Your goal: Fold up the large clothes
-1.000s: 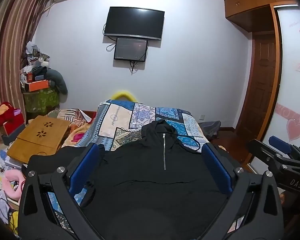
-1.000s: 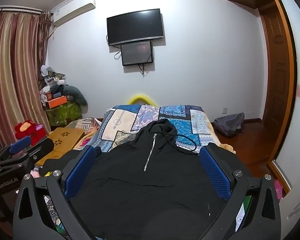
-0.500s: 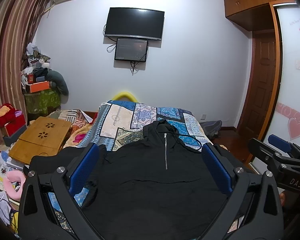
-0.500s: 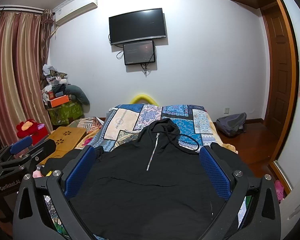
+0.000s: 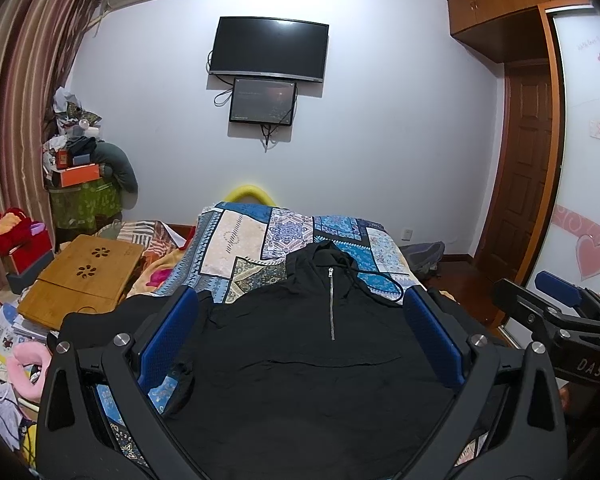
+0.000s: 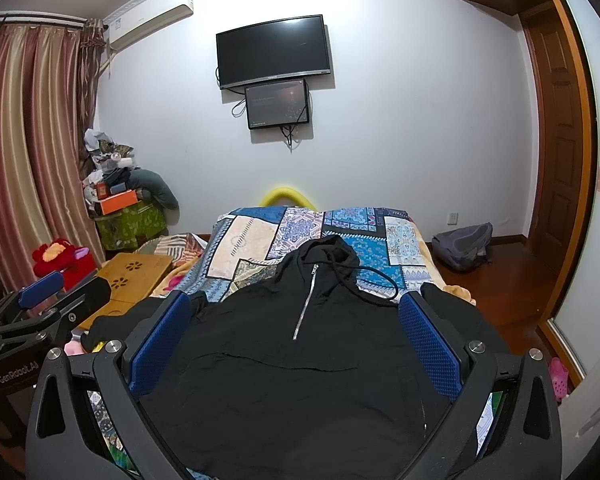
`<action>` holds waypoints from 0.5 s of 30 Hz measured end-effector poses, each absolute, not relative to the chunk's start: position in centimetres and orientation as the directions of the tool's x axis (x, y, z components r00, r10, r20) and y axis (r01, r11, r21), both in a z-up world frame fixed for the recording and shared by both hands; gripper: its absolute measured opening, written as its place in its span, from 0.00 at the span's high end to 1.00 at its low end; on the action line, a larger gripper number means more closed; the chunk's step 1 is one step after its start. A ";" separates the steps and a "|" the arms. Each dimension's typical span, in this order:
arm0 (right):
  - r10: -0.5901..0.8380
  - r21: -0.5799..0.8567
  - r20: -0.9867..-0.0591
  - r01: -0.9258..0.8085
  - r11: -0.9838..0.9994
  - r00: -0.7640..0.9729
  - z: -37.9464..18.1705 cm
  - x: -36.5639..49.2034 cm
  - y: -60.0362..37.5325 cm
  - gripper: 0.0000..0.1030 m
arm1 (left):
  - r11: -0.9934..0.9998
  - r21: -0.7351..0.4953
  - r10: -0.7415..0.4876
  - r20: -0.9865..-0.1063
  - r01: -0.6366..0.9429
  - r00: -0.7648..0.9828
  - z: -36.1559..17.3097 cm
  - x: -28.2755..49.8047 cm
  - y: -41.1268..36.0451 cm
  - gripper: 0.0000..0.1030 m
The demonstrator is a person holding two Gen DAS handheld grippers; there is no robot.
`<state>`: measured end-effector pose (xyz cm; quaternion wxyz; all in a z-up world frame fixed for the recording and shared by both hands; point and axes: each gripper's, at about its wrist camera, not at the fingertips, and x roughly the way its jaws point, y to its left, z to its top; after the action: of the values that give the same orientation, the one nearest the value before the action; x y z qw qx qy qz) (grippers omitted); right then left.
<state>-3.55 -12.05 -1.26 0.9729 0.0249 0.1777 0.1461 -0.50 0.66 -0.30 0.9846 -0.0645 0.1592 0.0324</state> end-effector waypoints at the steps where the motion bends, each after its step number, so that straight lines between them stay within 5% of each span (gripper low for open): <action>1: 0.293 0.101 -0.338 -0.275 0.956 0.894 -1.3 -3.6 -12.1 0.00 | 0.989 -0.117 0.045 -0.318 -0.086 0.947 -0.3 -0.5 0.7 0.00; 15: 0.295 0.103 -0.340 -0.277 0.955 0.893 -1.2 -3.4 -12.3 0.00 | 0.989 -0.125 0.041 -0.326 -0.086 0.944 -0.6 -0.5 0.7 0.00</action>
<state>-3.41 -12.31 -1.16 0.9725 0.0259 0.1789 0.1470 -0.52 0.75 -0.61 0.9836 -0.0686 0.1637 0.0321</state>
